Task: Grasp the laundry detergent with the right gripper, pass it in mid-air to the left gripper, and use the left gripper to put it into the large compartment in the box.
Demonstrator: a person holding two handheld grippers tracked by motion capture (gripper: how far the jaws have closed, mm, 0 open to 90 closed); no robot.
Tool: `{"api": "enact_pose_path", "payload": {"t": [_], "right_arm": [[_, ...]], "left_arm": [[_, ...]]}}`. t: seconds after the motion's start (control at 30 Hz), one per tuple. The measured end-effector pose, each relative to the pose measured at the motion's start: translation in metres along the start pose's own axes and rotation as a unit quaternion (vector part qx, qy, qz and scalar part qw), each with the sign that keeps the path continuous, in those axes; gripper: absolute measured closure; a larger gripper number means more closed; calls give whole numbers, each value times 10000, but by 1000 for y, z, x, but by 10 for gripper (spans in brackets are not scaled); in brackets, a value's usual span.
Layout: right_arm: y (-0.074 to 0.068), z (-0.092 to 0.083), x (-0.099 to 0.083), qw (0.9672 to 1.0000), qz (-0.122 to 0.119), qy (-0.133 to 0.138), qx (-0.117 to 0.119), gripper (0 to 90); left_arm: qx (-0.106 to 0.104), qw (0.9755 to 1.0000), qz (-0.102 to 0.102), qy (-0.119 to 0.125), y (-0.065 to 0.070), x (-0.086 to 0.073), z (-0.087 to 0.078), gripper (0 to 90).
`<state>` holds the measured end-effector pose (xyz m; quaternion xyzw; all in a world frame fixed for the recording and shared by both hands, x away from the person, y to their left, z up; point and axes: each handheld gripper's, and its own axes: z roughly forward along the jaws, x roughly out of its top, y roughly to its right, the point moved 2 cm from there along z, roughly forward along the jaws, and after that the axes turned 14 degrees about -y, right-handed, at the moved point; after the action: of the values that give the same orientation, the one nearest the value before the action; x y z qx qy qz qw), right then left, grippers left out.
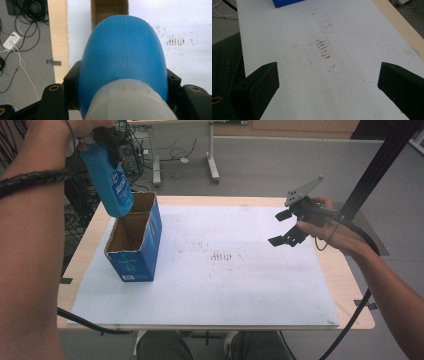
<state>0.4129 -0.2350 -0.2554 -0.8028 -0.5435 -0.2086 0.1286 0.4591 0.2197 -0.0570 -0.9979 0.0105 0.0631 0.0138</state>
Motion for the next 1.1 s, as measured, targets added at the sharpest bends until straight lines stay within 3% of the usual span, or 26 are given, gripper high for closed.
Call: {"api": "enact_pose_path", "payload": {"t": [0.47,1.1], "right_arm": [[0,2,1,10000,-41,-37,-15,37],[-1,5,6,9999,-65,-114,-42,38]], "left_arm": [[-131,9999,-79,-51,-9,11,38,376],[-46,9999,-67,-151,-16,21,82,376]]}}
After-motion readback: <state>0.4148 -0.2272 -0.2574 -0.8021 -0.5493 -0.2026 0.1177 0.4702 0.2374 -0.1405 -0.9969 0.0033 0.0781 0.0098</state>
